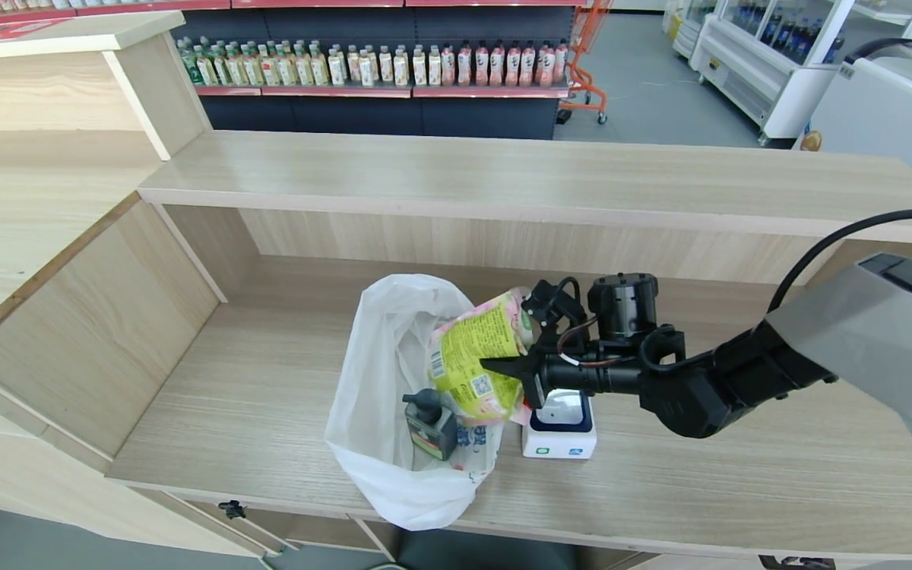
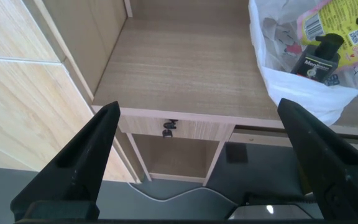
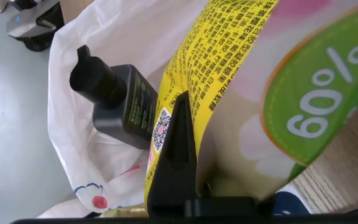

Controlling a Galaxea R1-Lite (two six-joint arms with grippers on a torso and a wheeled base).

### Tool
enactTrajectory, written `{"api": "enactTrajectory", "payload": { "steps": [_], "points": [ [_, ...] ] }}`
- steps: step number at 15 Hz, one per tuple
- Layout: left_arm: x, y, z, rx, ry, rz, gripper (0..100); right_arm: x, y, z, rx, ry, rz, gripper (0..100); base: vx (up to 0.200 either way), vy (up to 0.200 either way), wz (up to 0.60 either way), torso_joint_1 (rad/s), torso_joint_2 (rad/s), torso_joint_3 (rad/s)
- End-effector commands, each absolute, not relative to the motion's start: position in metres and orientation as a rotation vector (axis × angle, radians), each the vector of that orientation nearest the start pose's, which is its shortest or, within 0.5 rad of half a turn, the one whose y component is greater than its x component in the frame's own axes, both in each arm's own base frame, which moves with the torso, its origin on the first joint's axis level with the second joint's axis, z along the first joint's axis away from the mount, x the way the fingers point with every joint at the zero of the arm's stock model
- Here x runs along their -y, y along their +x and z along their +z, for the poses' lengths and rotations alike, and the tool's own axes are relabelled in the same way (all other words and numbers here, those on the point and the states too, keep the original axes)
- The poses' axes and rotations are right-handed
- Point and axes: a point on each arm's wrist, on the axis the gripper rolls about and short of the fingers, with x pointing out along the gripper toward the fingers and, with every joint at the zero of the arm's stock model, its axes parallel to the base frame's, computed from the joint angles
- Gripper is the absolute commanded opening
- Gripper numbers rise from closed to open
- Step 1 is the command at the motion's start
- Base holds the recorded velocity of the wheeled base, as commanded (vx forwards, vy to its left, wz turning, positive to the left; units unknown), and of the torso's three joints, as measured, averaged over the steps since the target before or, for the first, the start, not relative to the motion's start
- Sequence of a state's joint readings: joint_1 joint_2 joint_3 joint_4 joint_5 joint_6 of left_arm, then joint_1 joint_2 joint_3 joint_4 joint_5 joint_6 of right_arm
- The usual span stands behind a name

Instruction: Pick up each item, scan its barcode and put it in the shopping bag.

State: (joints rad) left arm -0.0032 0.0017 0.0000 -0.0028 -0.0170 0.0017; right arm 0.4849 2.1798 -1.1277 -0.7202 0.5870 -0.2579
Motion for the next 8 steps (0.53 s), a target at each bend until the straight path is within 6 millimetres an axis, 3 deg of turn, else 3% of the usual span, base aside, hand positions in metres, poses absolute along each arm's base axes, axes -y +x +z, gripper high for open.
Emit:
{"api": "enactTrajectory", "payload": {
  "steps": [1,8],
  "points": [
    [0.000,-0.023,0.076,0.002,0.002,-0.020,100,-0.210,0.369,0.096,-0.225,-0.216,1.105,0,0.000,0.000,0.00,0.000,0.00,0.000],
    [0.000,-0.023,0.076,0.002,0.002,-0.020,100,-0.224,0.381,0.106,-0.210,-0.239,1.125,0,0.000,0.000,0.00,0.000,0.00,0.000]
  ]
}}
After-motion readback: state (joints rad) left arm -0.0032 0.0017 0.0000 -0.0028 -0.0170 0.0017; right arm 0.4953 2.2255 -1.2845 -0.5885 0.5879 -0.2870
